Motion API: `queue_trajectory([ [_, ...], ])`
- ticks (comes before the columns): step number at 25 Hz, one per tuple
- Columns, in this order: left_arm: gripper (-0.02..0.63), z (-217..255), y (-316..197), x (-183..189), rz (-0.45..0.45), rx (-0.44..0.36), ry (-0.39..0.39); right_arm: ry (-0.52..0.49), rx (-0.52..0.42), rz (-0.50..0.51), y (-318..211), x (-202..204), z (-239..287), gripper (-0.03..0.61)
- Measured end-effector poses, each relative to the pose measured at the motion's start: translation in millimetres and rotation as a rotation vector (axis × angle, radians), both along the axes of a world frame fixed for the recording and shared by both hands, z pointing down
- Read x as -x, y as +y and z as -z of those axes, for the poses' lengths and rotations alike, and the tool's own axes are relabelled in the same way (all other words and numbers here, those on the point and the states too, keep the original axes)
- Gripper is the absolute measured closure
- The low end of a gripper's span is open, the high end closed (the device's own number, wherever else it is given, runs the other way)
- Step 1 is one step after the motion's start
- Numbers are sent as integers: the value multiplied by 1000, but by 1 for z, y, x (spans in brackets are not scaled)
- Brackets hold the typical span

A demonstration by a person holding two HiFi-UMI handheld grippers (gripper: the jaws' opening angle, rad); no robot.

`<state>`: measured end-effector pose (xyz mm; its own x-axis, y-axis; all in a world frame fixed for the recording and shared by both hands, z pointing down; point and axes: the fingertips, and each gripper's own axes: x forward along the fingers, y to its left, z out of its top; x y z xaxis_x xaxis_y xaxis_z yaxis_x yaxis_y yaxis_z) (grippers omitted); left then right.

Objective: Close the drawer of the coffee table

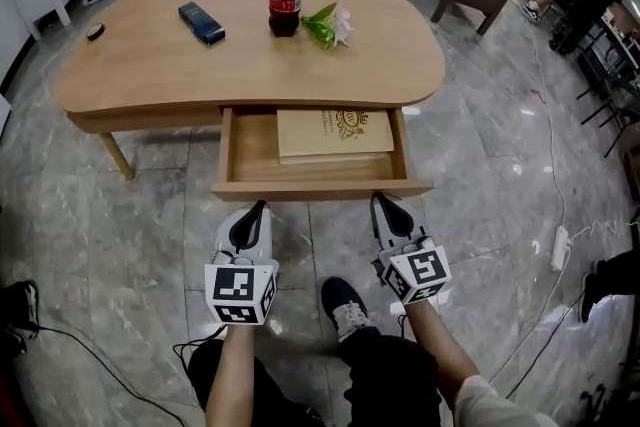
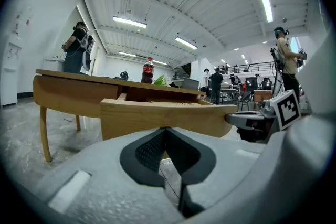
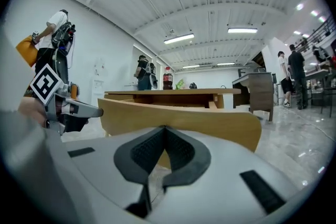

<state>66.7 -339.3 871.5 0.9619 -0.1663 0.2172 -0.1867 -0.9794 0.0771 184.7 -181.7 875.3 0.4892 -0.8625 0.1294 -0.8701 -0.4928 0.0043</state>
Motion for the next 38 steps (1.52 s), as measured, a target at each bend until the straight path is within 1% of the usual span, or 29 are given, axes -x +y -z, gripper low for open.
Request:
queue_trajectory([
  [4,606,9,3,-6,7,6,13,-4,10,-50,2,0,0,563],
  [7,606,13,9,-8,5,32,25,-1,-4,-79,1,-5,3,563],
  [12,606,18,24,-14,-17,53,35,22,13,-66,-2,-11,5,563],
  [16,606,31,21,-9,5,91,84,7,1,-75,-1,-12,4,563],
  [18,606,30,19,-5,13,98,87,8,-8,-80,-2,-13,5,563],
  [26,606,27,5,15,53,84,65,32,-33,-110,-16,-31,18,563],
  [27,606,28,3,17,60,75,64,34,-33,-112,-18,-35,19,563],
  [29,606,30,2,19,68,33,51,40,-27,-110,-22,-40,20,563],
  [31,606,31,3,19,63,3,40,45,-17,-111,-25,-44,20,563],
  [38,606,22,10,15,14,-5,11,40,-17,-119,-36,-55,17,563],
])
